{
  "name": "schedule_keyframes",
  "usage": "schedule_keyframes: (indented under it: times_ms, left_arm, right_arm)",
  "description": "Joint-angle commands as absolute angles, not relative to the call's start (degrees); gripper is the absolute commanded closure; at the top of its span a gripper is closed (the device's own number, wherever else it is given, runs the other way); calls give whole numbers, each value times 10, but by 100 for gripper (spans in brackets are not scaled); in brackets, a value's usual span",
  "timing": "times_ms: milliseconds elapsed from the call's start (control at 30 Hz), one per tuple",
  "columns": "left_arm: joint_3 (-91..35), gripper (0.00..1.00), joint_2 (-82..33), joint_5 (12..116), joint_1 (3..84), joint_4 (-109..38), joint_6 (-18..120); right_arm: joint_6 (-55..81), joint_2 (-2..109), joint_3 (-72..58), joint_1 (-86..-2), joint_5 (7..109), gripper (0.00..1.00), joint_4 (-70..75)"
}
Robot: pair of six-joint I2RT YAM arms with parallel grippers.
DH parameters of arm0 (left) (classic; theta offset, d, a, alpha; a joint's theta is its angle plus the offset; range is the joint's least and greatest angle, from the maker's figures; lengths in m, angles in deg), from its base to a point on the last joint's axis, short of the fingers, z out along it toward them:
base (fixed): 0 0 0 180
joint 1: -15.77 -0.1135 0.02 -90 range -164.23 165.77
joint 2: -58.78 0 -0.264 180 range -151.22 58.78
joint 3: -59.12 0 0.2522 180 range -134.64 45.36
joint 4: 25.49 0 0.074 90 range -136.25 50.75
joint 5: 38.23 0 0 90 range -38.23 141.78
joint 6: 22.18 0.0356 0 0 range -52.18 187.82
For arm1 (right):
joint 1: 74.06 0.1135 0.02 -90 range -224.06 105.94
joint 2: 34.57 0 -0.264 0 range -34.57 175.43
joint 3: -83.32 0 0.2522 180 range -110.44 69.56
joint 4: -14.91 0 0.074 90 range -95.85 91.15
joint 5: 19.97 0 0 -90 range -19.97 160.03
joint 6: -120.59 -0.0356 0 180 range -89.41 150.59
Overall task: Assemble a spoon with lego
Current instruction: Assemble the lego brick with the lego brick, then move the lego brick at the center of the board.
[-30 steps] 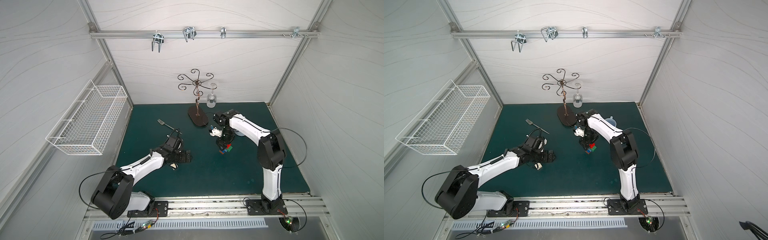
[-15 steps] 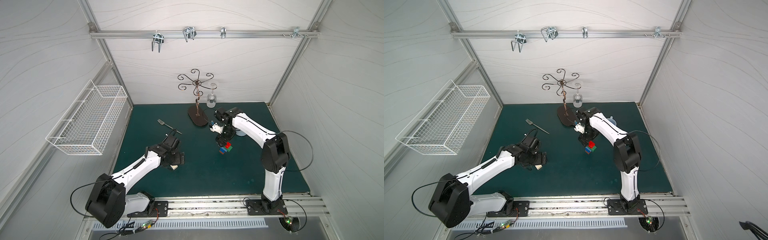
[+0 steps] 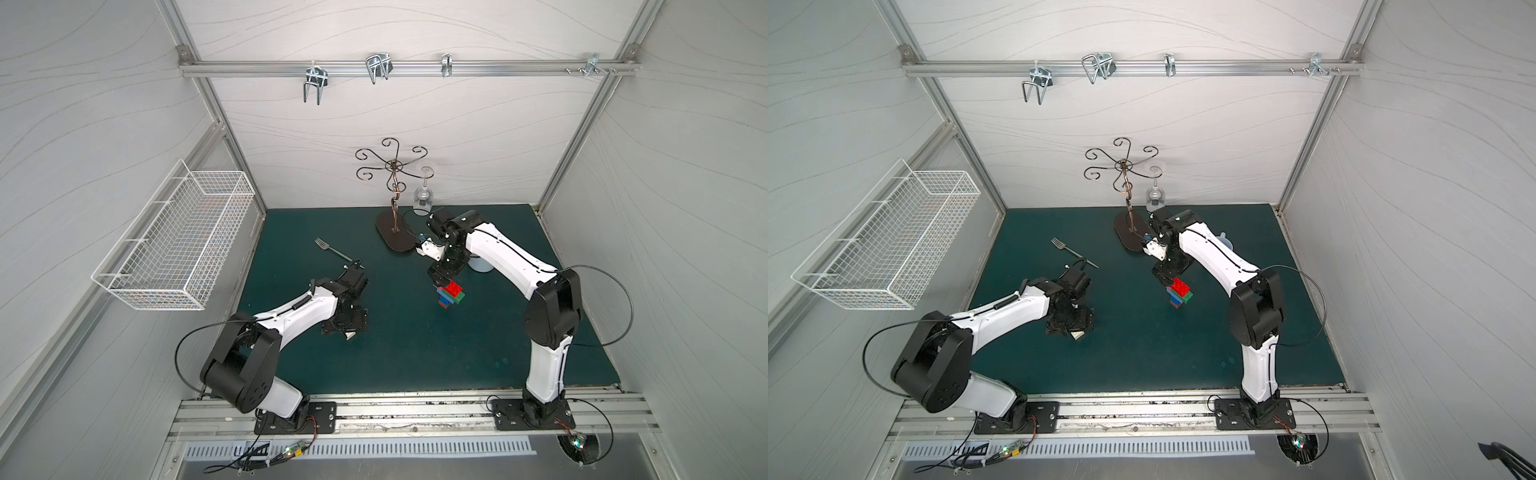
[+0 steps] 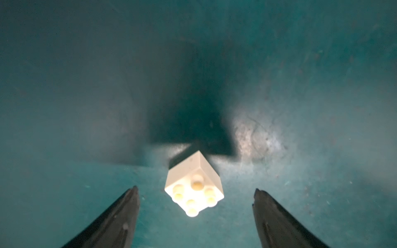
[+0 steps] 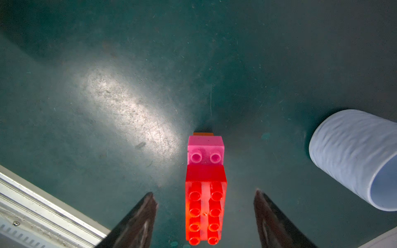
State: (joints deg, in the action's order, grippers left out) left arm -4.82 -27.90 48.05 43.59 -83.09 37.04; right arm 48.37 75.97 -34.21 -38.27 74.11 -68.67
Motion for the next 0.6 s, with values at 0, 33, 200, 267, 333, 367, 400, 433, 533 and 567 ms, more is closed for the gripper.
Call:
schedule_keyframes:
  times_ms: [0, 33, 200, 267, 333, 367, 400, 433, 533, 567]
  left_arm:
    - [-76, 13, -306, 434, 432, -864, 386]
    - [-76, 14, -311, 428, 430, -865, 389]
    - [-76, 22, -324, 447, 422, -862, 396]
    - [-71, 27, -320, 463, 422, -862, 395]
    - [-66, 32, -313, 485, 423, -859, 392]
    - [-61, 34, -309, 496, 423, -858, 389]
    - [-56, 36, -306, 505, 424, -857, 387]
    - [-54, 37, -305, 509, 424, -858, 385]
    - [-45, 41, -301, 509, 425, -866, 383]
    - [-44, 43, -296, 509, 425, -868, 382]
  right_arm:
    - [477, 730, -350, -387, 739, 25, -692]
    - [477, 729, -350, -387, 739, 25, -692]
    - [477, 722, -349, -390, 739, 25, -692]
    - [477, 718, -349, -391, 739, 25, -691]
    - [477, 716, -348, -392, 739, 25, -690]
    - [477, 715, -348, -393, 739, 25, -689]
    - [477, 714, -348, -393, 740, 25, -690]
    - [477, 715, -348, -393, 740, 25, -690]
    - [477, 714, -347, -393, 740, 25, -690]
    - [477, 714, -347, -393, 741, 25, -690]
